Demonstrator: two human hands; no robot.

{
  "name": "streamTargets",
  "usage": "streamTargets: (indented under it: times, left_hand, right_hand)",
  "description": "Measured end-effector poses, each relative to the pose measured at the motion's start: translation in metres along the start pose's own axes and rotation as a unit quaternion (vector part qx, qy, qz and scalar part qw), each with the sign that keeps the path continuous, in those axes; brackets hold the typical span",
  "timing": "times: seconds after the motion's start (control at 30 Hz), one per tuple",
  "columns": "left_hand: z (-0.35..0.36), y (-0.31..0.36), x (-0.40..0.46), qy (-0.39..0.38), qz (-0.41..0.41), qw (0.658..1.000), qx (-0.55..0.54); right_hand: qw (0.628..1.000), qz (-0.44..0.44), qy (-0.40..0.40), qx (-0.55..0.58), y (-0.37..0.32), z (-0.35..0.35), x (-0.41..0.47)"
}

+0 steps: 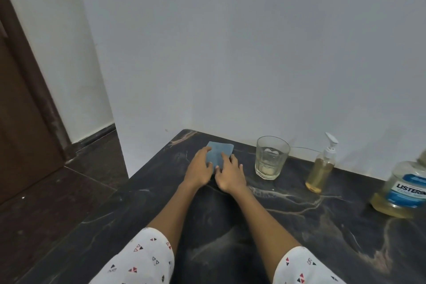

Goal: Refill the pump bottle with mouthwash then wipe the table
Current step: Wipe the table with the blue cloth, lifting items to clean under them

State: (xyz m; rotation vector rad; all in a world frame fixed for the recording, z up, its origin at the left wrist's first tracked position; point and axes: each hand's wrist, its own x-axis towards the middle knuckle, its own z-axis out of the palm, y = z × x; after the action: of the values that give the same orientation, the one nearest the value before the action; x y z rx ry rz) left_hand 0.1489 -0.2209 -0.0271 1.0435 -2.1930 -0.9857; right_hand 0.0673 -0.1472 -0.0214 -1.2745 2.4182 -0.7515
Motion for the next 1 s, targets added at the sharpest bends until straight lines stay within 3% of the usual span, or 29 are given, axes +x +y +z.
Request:
streamTargets:
  times: [0.2,0.37,1.0]
  left_hand:
    - [0.0,0.001,-0.012,-0.004,-0.007,0.997,0.077]
    - [-0.013,0.003,-0.044,-0.007,-0.03,0.996,0.079]
    - [-0.06,0.02,-0.277,0.059,-0.113,0.987,0.097]
  right_hand:
    - [0.996,-0.03,-0.01,-0.083,-0.001,0.0,-0.006]
    - [0.993,-0.037,-0.037,-0.102,-0.008,-0.003,-0.035]
    - [0.984,-0.116,-0.073,-0.113,-0.028,0.014,-0.262]
